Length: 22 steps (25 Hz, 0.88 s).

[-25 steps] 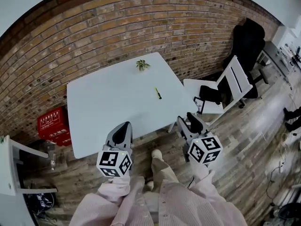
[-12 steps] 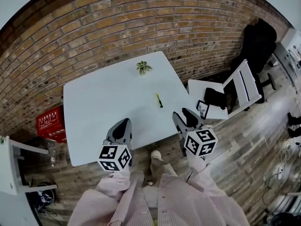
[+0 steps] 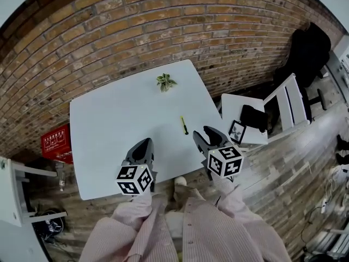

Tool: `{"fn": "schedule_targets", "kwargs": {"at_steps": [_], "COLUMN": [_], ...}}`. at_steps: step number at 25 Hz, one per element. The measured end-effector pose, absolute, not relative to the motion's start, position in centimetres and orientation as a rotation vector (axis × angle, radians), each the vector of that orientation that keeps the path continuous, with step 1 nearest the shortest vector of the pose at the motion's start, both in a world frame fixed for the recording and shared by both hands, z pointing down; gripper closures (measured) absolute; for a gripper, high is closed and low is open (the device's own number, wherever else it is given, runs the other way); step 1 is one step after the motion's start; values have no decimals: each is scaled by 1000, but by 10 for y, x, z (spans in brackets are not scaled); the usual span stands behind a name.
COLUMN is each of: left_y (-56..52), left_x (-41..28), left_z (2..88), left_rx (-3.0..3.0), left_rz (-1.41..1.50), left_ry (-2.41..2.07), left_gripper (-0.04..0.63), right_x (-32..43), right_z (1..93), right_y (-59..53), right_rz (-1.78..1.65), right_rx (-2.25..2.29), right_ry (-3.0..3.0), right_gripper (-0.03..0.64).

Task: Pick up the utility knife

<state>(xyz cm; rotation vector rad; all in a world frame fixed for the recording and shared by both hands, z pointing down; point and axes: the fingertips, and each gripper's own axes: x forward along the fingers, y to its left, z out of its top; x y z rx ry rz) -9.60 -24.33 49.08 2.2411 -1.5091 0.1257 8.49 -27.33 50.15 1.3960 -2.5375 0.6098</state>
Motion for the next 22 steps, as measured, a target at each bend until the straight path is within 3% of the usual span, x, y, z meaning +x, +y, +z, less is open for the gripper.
{"fn": "schedule_targets", "kwargs": {"at_steps": [22], "left_y": [-305], "left_x": [-91], "left_z": [562], "left_rx": [2082], "left_rz": [241], "left_ry": [-1447], "left_gripper": [603], "right_x": [49], "right_z": [582], "right_y": [-332], "right_rz": [726], "right_rx": [1163], "right_ry": [-2387], "right_gripper": [439]}}
